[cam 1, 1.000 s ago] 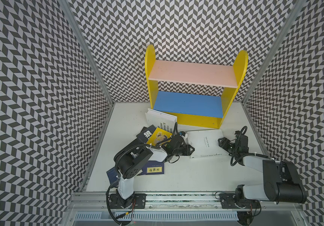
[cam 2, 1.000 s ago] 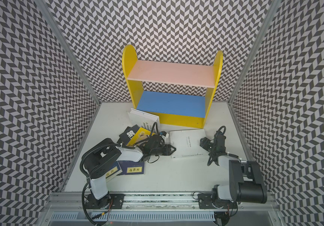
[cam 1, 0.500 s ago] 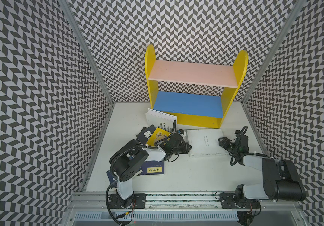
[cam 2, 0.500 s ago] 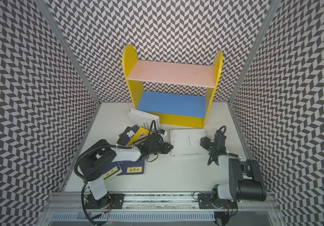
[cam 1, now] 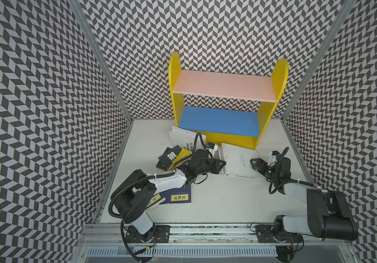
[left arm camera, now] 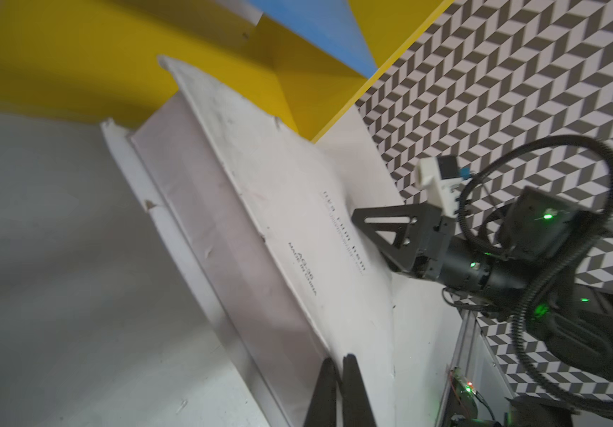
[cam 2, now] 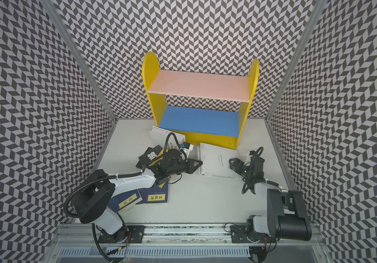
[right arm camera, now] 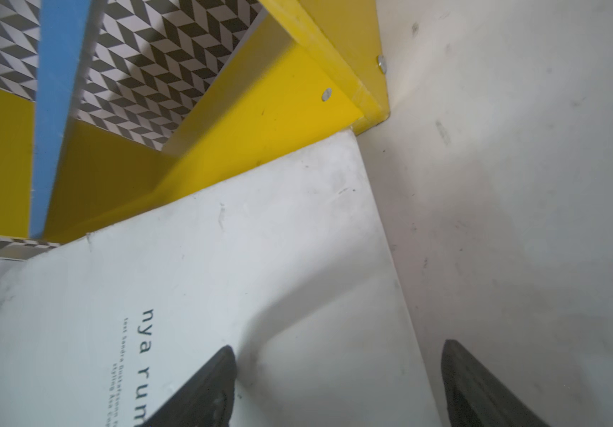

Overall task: Stacking books/files
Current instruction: Move the book to the center of the table.

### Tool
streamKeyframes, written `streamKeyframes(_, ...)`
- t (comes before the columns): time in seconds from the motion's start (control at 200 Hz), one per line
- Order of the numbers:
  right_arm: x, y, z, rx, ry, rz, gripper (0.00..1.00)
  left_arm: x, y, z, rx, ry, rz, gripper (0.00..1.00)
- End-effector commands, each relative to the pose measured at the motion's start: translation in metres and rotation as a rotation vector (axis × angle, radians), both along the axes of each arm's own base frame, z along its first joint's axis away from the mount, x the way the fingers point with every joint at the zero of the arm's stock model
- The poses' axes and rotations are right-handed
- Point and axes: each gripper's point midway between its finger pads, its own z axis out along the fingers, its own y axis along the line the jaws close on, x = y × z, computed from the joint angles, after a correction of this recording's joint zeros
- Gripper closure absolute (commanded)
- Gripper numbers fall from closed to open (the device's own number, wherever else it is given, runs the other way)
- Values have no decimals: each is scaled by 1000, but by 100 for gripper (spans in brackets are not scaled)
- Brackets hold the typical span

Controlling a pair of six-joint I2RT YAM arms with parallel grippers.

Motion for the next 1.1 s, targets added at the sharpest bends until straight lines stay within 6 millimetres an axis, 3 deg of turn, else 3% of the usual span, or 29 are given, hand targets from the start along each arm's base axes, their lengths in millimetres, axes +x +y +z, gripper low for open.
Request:
streamKeyframes(0.0,-1,49,42,147,-119,187,20,-16,-13,41,-63,-86,-111,100)
streamKeyframes(0.2,-12,121,59,153,-132,344,22,-10,13,45,-30,-78,-39,100)
streamKeyframes(0.29,-18,141,59,193,-122,381,23,-11,28,41,-13,-69,-2,100)
streamKeyframes(0.576,-25,179,33,236,-45,462,26,-2,84,17,63,-38,177,100)
streamKeyframes(0.736,-24,186,17,234,0,463,27,11,133,-7,175,-6,350,100)
streamKeyframes(0.876,-24,188,9,230,21,459,27,11,176,-29,291,19,492,99)
streamKeyframes(0.967,-24,187,4,228,36,455,27,7,192,-39,310,50,533,88)
streamKeyframes(1.092,-21,186,3,202,37,447,27,-4,194,-52,301,94,516,55)
